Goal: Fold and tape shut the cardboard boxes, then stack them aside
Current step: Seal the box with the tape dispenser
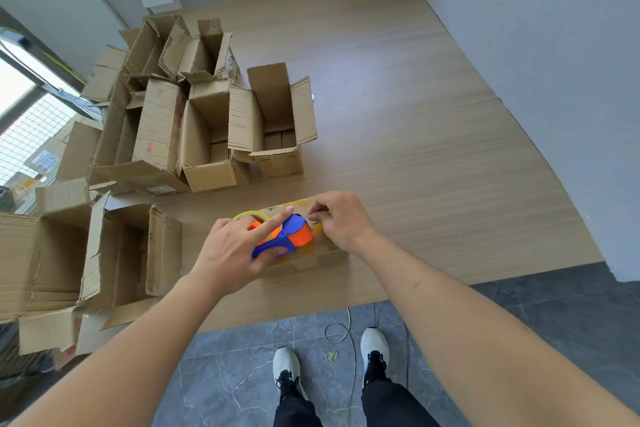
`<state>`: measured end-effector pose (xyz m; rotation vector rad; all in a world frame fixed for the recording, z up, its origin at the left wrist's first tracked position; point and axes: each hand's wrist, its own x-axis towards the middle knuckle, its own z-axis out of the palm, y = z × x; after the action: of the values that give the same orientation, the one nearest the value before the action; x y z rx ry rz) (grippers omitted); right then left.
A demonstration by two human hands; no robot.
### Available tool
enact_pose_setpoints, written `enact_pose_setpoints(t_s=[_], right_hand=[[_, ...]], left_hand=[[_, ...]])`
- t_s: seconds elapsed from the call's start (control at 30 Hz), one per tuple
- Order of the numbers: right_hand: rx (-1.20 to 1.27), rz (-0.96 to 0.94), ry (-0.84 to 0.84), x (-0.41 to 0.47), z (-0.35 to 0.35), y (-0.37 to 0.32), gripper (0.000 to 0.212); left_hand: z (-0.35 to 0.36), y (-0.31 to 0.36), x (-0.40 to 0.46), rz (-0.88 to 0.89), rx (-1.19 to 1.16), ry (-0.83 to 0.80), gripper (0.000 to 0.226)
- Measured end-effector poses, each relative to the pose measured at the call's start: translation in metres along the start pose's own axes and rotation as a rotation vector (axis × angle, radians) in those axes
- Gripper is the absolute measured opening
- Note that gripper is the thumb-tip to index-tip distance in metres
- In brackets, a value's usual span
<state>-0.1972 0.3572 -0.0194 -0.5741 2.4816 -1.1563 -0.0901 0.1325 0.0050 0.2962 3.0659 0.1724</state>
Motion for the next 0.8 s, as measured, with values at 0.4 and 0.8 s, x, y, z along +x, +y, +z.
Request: enact_pose_setpoints(t_s=[0.4, 0.8], right_hand=[[-0.042, 0.231, 0.058, -0.017, -0.045, 0.025, 0.014], [-0.007, 0.42, -0.073, -0.026, -0.083, 0.044, 0.016]], left_hand=[[-0.006, 0.0, 0.01, -0.018, -0.046, -0.138, 0.064], [-0.016, -0.002, 0.027, -0.055, -0.05, -0.349, 0.068]])
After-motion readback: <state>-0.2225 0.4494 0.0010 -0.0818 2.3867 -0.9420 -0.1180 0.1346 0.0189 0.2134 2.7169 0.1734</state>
